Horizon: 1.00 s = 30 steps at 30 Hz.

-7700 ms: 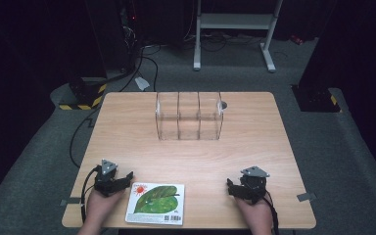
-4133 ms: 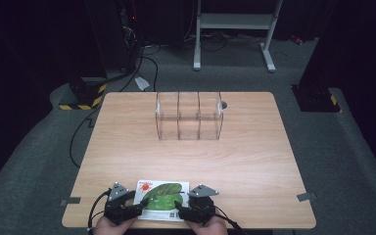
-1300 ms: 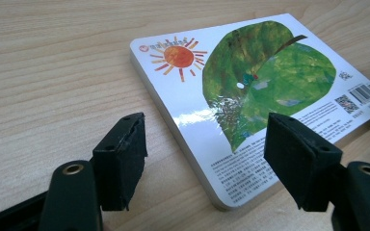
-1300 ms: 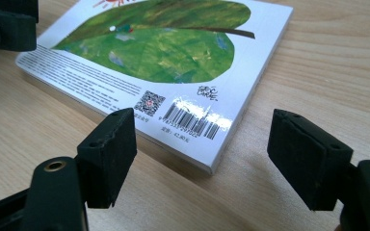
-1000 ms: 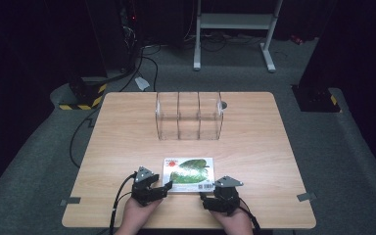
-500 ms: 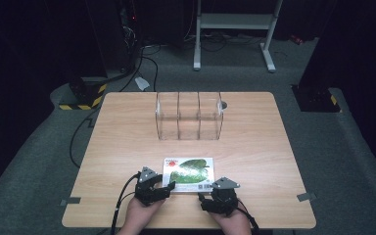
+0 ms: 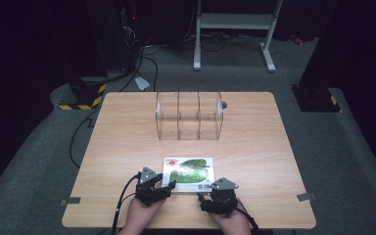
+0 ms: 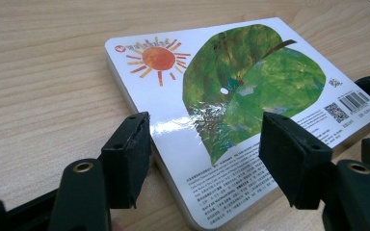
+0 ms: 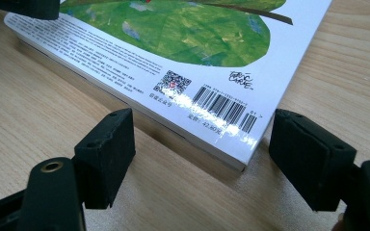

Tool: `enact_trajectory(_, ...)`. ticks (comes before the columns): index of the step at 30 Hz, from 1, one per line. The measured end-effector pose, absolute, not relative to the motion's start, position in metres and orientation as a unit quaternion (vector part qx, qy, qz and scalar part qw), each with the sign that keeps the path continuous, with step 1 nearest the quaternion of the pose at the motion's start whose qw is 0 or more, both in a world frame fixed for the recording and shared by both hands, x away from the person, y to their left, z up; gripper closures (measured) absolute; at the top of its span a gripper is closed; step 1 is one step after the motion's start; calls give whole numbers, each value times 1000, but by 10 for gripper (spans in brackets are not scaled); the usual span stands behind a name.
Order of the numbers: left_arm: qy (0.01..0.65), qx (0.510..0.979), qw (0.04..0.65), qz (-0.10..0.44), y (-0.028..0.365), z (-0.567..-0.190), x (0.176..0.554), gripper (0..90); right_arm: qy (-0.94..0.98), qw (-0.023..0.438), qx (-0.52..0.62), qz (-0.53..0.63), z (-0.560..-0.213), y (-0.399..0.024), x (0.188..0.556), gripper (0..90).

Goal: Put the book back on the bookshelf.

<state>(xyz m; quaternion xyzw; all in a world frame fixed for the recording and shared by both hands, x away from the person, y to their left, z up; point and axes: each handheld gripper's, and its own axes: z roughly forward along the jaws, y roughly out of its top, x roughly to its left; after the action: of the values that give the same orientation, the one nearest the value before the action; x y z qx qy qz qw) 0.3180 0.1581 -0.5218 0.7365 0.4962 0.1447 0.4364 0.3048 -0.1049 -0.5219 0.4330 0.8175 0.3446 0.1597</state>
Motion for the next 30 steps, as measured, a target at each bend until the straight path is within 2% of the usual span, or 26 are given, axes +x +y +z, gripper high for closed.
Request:
enact_trajectory(18,466,722,479,180,158,-498,306,368,816,170,435,340,-523,-103,304,243)
enact_trajectory(30,457,716,493,187,155,-492,301,374,795,175,461,354,-522,-107,305,311)
